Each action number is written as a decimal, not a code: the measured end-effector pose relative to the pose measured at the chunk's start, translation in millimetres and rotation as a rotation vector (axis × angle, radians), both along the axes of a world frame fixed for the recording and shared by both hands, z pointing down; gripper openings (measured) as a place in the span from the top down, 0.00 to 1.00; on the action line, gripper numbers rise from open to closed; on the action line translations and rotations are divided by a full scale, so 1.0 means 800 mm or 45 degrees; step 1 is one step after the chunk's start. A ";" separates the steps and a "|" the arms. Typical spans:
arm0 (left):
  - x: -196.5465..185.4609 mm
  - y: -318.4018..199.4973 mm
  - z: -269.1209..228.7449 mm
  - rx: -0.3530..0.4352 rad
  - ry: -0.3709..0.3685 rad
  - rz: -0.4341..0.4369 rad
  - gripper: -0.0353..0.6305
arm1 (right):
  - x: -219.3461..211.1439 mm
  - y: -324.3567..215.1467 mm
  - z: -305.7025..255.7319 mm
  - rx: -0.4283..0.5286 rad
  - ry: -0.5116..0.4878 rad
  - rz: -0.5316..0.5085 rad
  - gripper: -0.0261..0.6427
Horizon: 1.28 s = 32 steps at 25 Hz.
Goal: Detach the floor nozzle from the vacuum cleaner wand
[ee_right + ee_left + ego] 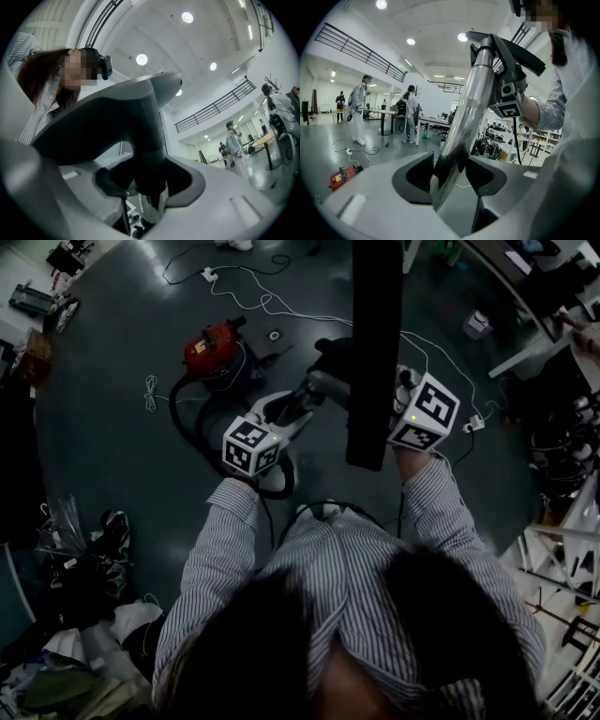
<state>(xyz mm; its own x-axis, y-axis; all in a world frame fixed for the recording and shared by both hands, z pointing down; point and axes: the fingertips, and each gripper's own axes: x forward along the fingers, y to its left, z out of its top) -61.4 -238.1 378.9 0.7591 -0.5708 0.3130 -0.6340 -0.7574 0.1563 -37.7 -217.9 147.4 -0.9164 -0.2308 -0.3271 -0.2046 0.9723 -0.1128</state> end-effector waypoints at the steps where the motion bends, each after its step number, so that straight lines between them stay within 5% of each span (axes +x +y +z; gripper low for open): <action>1: -0.004 0.004 0.002 0.004 0.006 -0.016 0.64 | -0.008 0.002 0.001 -0.005 0.015 -0.009 0.69; 12: -0.039 0.007 0.018 0.044 -0.055 -0.168 0.64 | -0.070 0.034 0.019 0.037 0.165 -0.034 0.69; 22: -0.029 0.024 0.023 0.072 -0.018 -0.019 0.64 | -0.071 0.037 0.023 0.081 0.342 -0.097 0.70; 32: 0.000 0.049 0.011 0.015 0.163 0.221 0.64 | -0.063 0.044 0.010 0.116 0.359 -0.195 0.70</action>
